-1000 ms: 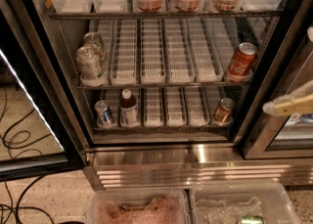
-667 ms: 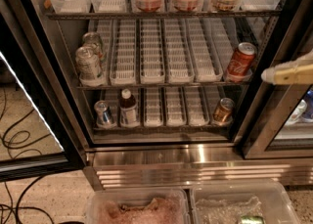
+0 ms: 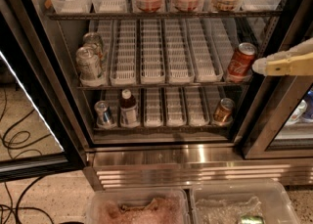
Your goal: Pick coke can from top shelf of fridge
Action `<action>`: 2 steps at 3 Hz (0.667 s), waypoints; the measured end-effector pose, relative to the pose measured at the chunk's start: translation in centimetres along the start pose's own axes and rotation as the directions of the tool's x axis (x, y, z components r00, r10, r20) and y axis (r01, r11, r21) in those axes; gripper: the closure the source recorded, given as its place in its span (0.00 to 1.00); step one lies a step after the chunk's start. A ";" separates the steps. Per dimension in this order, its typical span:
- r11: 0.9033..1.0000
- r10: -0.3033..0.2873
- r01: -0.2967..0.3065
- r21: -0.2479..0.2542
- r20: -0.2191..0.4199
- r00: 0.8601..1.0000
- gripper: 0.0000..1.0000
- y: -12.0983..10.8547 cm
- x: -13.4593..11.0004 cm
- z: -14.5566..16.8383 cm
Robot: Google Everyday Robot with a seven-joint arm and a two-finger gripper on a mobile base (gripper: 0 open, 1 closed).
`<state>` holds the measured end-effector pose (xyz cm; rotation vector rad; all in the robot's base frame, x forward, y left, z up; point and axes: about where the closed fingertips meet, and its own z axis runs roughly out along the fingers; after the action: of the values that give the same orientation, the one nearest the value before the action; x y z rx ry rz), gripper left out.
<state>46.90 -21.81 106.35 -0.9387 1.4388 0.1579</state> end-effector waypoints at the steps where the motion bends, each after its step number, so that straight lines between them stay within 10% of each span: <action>1: 0.998 -0.025 0.027 -0.058 0.023 0.999 0.00 1.5 -1.0 1.3; 2: 0.993 -0.033 0.041 -0.112 0.067 0.997 0.00 3.7 -2.3 3.5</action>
Offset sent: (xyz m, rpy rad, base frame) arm 0.0020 0.0922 -0.0062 0.0085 -0.0263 0.2146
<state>46.93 -16.22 106.21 -1.0431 1.3627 0.2423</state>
